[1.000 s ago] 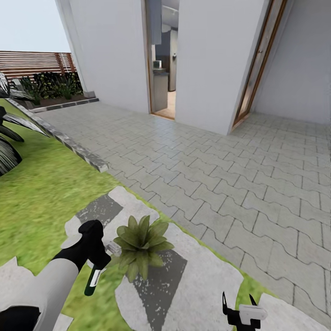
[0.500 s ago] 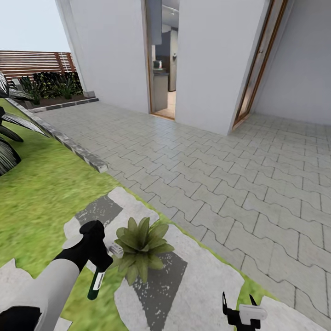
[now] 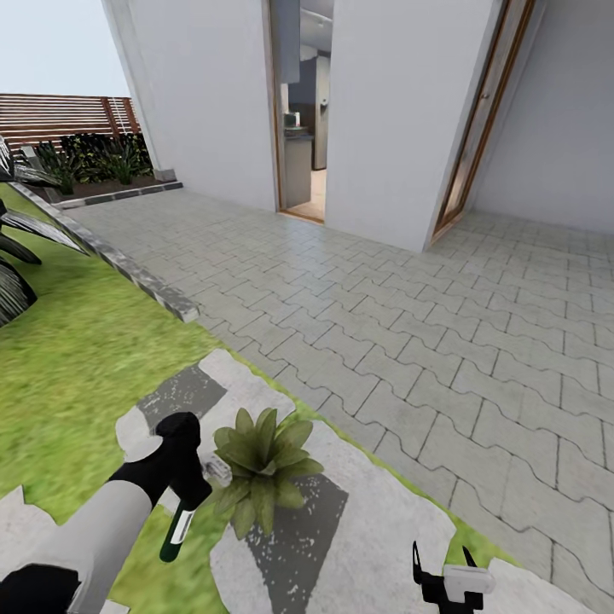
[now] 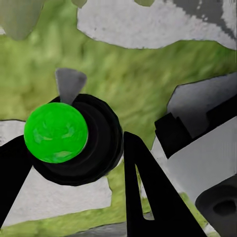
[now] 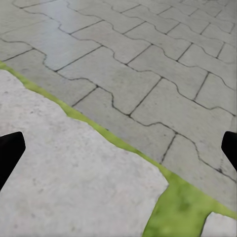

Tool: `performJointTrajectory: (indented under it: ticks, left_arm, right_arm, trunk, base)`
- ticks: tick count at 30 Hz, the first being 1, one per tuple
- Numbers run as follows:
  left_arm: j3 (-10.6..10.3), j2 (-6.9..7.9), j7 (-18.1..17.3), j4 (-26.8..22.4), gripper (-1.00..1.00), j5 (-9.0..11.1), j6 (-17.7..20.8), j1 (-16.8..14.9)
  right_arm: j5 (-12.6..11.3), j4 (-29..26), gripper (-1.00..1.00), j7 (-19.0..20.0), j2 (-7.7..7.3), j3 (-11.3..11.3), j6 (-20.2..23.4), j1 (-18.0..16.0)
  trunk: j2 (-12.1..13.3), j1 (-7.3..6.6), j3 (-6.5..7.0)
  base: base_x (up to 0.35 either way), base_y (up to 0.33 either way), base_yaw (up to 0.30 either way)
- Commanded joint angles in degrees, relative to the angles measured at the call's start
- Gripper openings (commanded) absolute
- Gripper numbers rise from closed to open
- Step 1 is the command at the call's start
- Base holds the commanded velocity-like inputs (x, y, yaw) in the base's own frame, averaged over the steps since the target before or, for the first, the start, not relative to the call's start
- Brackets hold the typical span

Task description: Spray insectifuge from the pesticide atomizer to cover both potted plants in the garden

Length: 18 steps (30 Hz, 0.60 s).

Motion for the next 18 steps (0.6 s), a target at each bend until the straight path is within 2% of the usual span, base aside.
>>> performJointTrajectory:
  ticks: [1,5,6,9,10,13,18]
  left_arm:
    - [-0.34,-0.54,-0.6,-0.12,-1.0,-0.41,0.59,-0.33]
    - [-0.44,-1.36,-1.66,-0.27,-1.0,-0.46,0.64,-0.78]
    - [-0.75,-1.71,-3.76,-0.68,-1.0,-0.63,0.65,-0.85]
    - [-1.96,-1.96,-6.06,-1.09,-1.0,-1.65,0.72,-0.88]
    - [-2.33,-1.96,-6.48,-1.15,-1.0,-2.61,0.71,-0.88]
    - [-2.66,-1.38,-6.86,-1.2,-1.0,-4.88,0.66,-0.88]
    - [-2.67,-0.21,-6.93,-1.21,-1.0,-5.64,0.65,-0.84]
  right_arm:
    - [-0.15,0.01,1.0,-0.39,-0.01,0.48,-0.06,-0.02]
    - [-0.12,0.01,1.0,-0.39,-0.01,0.48,0.0,-0.02]
    - [-0.1,0.01,1.0,-0.39,-0.01,0.47,0.04,-0.02]
    - [-0.09,0.01,1.0,-0.39,-0.01,0.48,0.07,-0.02]
    - [-0.11,0.01,1.0,-0.39,-0.01,0.48,0.08,-0.02]
    - [-0.11,0.01,1.0,-0.39,-0.01,0.47,0.08,-0.02]
    - [-0.1,0.01,1.0,-0.39,-0.01,0.47,0.08,-0.02]
  trunk:
    - [-0.02,-0.01,-0.05]
    - [-0.02,-0.01,-0.05]
    - [-0.02,-0.01,-0.05]
    - [-0.02,-0.01,-0.05]
    - [-0.02,-0.01,-0.05]
    - [-0.02,-0.01,-0.05]
    - [-0.02,-0.01,-0.05]
  base:
    - [0.0,0.0,0.0]
    - [0.0,0.0,0.0]
    - [0.0,0.0,0.0]
    - [0.0,0.0,0.0]
    - [0.0,0.0,0.0]
    - [0.0,0.0,0.0]
    - [0.0,0.0,0.0]
